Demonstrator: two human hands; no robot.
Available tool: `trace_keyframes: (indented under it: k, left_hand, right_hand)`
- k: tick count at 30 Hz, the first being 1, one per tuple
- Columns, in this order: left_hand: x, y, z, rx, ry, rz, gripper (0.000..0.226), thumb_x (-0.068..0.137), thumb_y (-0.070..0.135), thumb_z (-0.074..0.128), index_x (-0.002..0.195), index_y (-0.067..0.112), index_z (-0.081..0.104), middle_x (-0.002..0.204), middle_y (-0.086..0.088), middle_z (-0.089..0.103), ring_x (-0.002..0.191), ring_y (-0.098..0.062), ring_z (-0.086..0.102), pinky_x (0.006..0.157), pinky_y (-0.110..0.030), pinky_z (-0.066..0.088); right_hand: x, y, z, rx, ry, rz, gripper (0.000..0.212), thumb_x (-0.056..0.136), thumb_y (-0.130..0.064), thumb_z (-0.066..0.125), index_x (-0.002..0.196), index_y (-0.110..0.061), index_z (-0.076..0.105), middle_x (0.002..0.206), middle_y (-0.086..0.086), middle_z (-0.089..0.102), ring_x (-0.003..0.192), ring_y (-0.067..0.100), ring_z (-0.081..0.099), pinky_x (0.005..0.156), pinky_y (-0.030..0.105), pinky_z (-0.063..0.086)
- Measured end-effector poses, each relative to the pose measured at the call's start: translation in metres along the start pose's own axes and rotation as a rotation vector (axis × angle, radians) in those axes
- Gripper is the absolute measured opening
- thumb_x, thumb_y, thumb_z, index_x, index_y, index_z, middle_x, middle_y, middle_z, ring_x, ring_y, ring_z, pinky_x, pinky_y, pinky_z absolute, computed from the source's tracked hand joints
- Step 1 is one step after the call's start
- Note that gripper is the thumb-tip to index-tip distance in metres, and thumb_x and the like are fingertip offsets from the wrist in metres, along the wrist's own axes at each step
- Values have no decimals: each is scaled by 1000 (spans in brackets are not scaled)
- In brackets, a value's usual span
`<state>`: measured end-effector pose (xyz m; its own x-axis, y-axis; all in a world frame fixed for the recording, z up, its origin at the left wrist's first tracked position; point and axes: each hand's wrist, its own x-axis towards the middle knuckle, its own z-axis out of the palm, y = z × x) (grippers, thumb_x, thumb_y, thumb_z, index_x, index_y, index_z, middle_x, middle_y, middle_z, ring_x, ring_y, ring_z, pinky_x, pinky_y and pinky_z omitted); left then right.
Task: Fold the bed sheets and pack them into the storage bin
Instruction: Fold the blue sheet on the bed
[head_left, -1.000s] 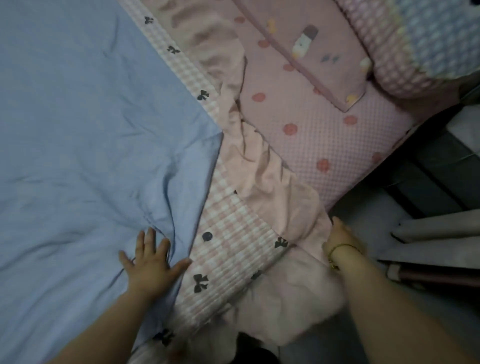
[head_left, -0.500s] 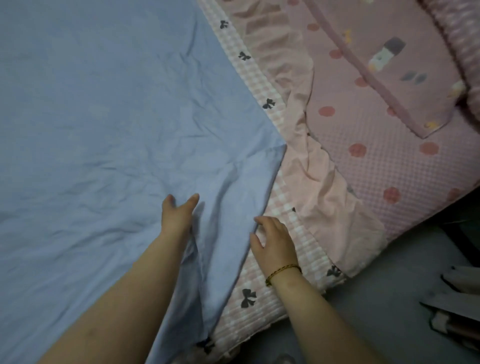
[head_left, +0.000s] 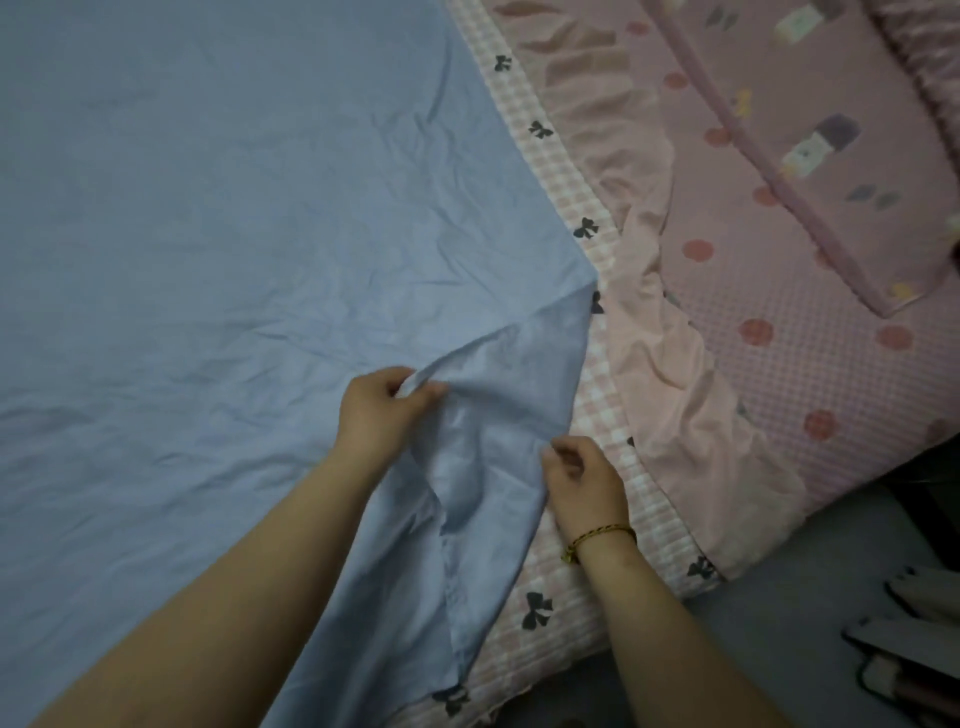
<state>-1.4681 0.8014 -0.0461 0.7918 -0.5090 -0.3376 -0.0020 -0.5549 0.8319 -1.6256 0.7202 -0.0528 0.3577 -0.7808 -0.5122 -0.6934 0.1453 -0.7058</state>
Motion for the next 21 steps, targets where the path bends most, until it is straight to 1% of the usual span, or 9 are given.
trace_keyframes:
  k: [2,3,4,6,8,10,13,16,21]
  left_hand:
    - [-35,-3,-17,-76,62,26,19,75,16,73,64,15,58,51,11,50,47,5,47,49,-8,34]
    - [-52,-7,-23,-103,81,35,16,74,13,74,72,19,59,56,13,53,52,10,51,52,-5,37]
    - [-69,-10,-30,-116,110,42,21,73,11,74,81,22,59,62,11,54,57,12,52,55,-4,38]
    - [-93,-18,-35,-90,128,35,38,75,5,72,96,29,53,64,6,49,62,10,52,59,-6,39]
    - [-114,-28,-42,-90,154,16,48,75,0,70,107,29,49,62,5,46,62,8,52,60,-6,39]
    - [-133,-39,-50,-137,177,-39,58,75,-1,70,115,30,43,61,4,44,58,5,51,57,-6,40]
    - [-161,-57,-60,-241,214,-181,69,75,4,72,128,32,36,66,1,46,59,-4,49,56,-2,40]
    - [-191,-73,-72,-317,223,-279,68,75,7,73,129,29,38,68,1,48,63,-6,48,57,0,40]
    - [-229,-91,-99,-360,106,-271,46,80,1,67,121,16,51,53,8,58,48,8,53,53,-2,39]
  right_hand:
    - [-11,-32,4,142,38,-5,22,90,-26,55,106,-11,53,83,-11,51,96,20,56,67,14,39]
    - [-16,-49,10,205,-1,-6,34,89,-31,55,116,-11,48,87,-11,51,94,16,52,68,15,38]
    - [-24,-66,18,226,-65,0,51,88,-35,57,129,-11,39,100,-7,53,98,14,50,74,16,37]
    - [-37,-88,39,83,-180,-8,82,82,-41,62,144,-15,16,134,4,42,117,18,46,88,22,35]
    - [-55,-98,64,-215,-288,-37,95,79,-41,65,147,-18,3,145,7,28,127,24,41,97,30,37]
    - [-70,-95,85,-474,-379,-55,86,81,-33,63,145,-15,7,140,8,33,123,27,45,94,33,41]
    - [-88,-84,102,-657,-419,-123,51,89,-17,53,135,-8,32,130,12,49,116,28,51,90,31,44]
    - [-114,-73,111,-640,-428,-231,32,91,-9,44,123,-5,47,125,15,53,113,30,52,92,30,43]
    - [-164,-72,120,-618,-395,-368,24,91,-6,41,113,-2,49,118,16,56,106,31,54,84,28,43]
